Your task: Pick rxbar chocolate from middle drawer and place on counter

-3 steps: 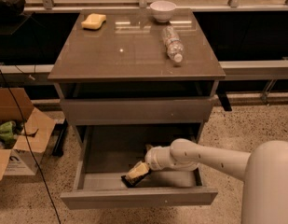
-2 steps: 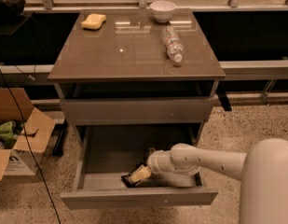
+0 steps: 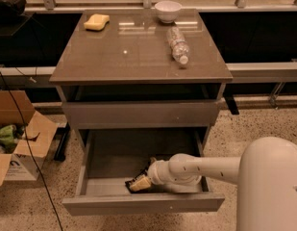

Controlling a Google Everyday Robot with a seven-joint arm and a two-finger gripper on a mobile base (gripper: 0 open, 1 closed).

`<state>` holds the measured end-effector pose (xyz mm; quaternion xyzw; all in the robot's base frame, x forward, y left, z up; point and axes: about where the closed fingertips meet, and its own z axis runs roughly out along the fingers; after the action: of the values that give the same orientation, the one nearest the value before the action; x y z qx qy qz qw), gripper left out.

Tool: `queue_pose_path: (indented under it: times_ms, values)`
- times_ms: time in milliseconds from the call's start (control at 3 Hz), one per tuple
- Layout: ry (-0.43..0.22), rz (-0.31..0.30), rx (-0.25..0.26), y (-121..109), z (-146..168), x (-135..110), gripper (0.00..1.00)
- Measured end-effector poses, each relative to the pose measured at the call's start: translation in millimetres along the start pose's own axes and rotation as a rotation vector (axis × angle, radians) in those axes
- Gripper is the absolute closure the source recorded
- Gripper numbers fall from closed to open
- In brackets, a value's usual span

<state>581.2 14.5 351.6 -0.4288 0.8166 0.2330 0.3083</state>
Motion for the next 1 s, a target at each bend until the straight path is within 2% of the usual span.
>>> queue_pose_path:
  times_ms: [1000]
  values:
    - [0.01, 0.008, 0.001, 5.5, 0.5, -9.3, 0.88]
